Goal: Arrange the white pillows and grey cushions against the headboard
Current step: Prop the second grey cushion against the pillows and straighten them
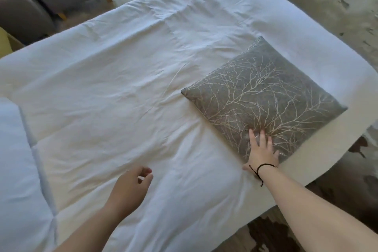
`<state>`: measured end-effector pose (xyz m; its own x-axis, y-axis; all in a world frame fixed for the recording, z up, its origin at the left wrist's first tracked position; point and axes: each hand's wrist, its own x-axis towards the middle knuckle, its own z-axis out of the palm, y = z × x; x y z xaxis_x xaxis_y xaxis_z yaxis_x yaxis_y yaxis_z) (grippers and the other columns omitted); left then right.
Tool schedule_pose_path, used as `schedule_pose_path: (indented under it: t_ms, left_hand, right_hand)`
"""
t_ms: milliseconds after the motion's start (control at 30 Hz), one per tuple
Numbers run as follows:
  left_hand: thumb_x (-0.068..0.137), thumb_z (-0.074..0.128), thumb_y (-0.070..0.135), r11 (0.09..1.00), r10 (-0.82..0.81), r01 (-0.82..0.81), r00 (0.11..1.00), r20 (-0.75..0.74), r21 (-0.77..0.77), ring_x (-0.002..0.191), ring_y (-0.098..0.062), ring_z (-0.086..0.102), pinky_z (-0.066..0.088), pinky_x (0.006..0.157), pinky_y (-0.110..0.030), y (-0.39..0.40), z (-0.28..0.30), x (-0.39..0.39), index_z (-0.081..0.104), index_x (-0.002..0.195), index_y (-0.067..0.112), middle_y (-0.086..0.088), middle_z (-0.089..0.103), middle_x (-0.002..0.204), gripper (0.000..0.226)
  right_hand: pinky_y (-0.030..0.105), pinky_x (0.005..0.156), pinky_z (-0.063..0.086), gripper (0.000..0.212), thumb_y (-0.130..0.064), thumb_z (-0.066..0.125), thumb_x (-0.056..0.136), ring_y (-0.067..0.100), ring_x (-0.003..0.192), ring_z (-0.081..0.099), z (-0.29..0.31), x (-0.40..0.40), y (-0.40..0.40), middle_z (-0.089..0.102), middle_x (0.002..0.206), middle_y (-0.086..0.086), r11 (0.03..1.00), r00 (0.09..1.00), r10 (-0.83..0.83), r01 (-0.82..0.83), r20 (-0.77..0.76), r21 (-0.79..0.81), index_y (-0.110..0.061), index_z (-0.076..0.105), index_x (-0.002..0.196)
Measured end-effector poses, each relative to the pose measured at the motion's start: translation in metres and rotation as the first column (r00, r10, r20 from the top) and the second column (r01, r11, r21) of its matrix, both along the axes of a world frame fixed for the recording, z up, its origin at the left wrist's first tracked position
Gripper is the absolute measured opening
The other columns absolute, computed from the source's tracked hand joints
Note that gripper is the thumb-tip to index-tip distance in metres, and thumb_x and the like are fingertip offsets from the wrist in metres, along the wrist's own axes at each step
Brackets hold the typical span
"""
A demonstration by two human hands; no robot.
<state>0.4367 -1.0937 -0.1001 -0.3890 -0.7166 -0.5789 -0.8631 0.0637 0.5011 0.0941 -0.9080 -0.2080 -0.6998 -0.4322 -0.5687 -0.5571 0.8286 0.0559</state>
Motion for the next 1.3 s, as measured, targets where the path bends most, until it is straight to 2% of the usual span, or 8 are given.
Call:
schedule_pose_path:
  t_ms: [167, 333, 467, 667, 833, 967, 1133, 1300]
  left_hand:
    - [0.094, 0.061, 0.032, 0.999, 0.031, -0.032, 0.999, 0.018, 0.016, 0.085, -0.001, 0.063, 0.045, 0.066, -0.020, 0.007, -0.004, 0.004, 0.064, 0.098, 0.036, 0.018, 0.065, 0.096, 0.007]
    - [0.094, 0.060, 0.032, 0.999, 0.024, -0.025, 1.000, 0.019, 0.040, 0.082, -0.002, 0.063, 0.042, 0.061, -0.017, 0.016, 0.003, 0.013, 0.063, 0.094, 0.038, 0.014, 0.066, 0.093, 0.007]
    - [0.093, 0.061, 0.030, 0.997, 0.066, -0.064, 0.997, -0.029, 0.046, 0.081, -0.006, 0.065, 0.045, 0.065, -0.022, 0.020, 0.017, 0.022, 0.063, 0.092, 0.038, 0.010, 0.068, 0.091, 0.008]
    - [0.092, 0.060, 0.045, 0.980, 0.196, -0.187, 0.965, -0.174, 0.065, 0.086, -0.007, 0.068, 0.052, 0.074, -0.027, 0.016, 0.059, 0.049, 0.065, 0.094, 0.040, 0.008, 0.070, 0.097, 0.008]
    - [0.084, 0.055, 0.068, 0.941, 0.337, -0.328, 0.871, -0.357, 0.087, 0.106, -0.005, 0.063, 0.052, 0.094, -0.038, -0.022, 0.132, 0.081, 0.060, 0.107, 0.042, 0.016, 0.063, 0.116, 0.034]
    - [0.067, 0.062, 0.078, 0.937, 0.332, -0.347, 0.843, -0.423, 0.043, 0.113, -0.003, 0.058, 0.049, 0.094, -0.032, -0.045, 0.186, 0.119, 0.054, 0.130, 0.037, 0.017, 0.060, 0.125, 0.075]
    - [0.061, 0.080, 0.056, 0.936, 0.326, -0.351, 0.855, -0.404, 0.014, 0.090, 0.019, 0.060, 0.049, 0.065, -0.004, -0.034, 0.223, 0.188, 0.052, 0.098, 0.073, 0.044, 0.062, 0.094, 0.050]
    - [0.058, 0.086, 0.043, 0.862, 0.499, -0.500, 0.814, -0.296, 0.078, 0.101, -0.005, 0.064, 0.055, 0.080, -0.027, -0.002, 0.202, 0.242, 0.054, 0.106, 0.055, 0.022, 0.066, 0.103, 0.059]
  right_hand:
    - [0.051, 0.101, 0.042, 0.090, -0.016, 0.056, 0.088, 0.035, 0.140, 0.025, -0.004, 0.000, 0.001, 0.011, 0.157, 0.014, 0.996, 0.995, 0.007, -0.015, -0.098, -0.085, -0.042, -0.003, 0.151]
    - [0.036, 0.077, 0.053, 0.074, -0.005, 0.041, 0.087, 0.034, 0.094, 0.061, 0.016, -0.011, -0.006, 0.063, 0.108, 0.015, 0.991, 0.993, -0.034, 0.019, -0.111, -0.133, -0.047, 0.025, 0.146]
    - [0.036, 0.084, 0.052, 0.059, -0.005, 0.045, 0.083, 0.035, 0.105, 0.061, 0.051, -0.010, -0.024, 0.067, 0.118, 0.010, 0.983, 0.996, -0.064, 0.052, -0.064, -0.173, -0.035, 0.056, 0.132]
    - [0.026, 0.069, 0.048, 0.020, -0.010, 0.060, 0.075, 0.029, 0.084, 0.062, 0.125, 0.069, -0.132, 0.071, 0.087, 0.007, 0.924, 0.975, -0.069, 0.142, 0.213, -0.354, -0.017, 0.076, 0.086]
    - [0.036, 0.064, 0.037, 0.009, 0.007, 0.059, 0.070, 0.022, 0.072, 0.048, 0.197, 0.194, -0.202, 0.051, 0.067, 0.009, 0.666, 0.640, -0.037, 0.588, 0.767, -0.459, 0.003, 0.068, 0.069]
    - [0.053, 0.065, 0.052, 0.013, 0.006, 0.063, 0.070, 0.035, 0.070, 0.061, 0.252, 0.307, -0.207, 0.063, 0.080, 0.030, 0.585, 0.303, 0.146, 0.741, 0.942, -0.329, 0.010, 0.067, 0.082]
    - [0.045, 0.069, 0.061, 0.030, -0.009, 0.067, 0.079, 0.029, 0.079, 0.072, 0.275, 0.395, -0.189, 0.072, 0.094, 0.013, 0.687, 0.336, 0.230, 0.609, 0.913, -0.397, -0.013, 0.063, 0.108]
    - [0.029, 0.057, 0.052, 0.034, -0.029, 0.059, 0.093, 0.017, 0.065, 0.060, 0.275, 0.392, -0.206, 0.065, 0.085, 0.006, 0.863, 0.486, 0.439, 0.004, 0.756, -0.504, -0.013, 0.051, 0.123]
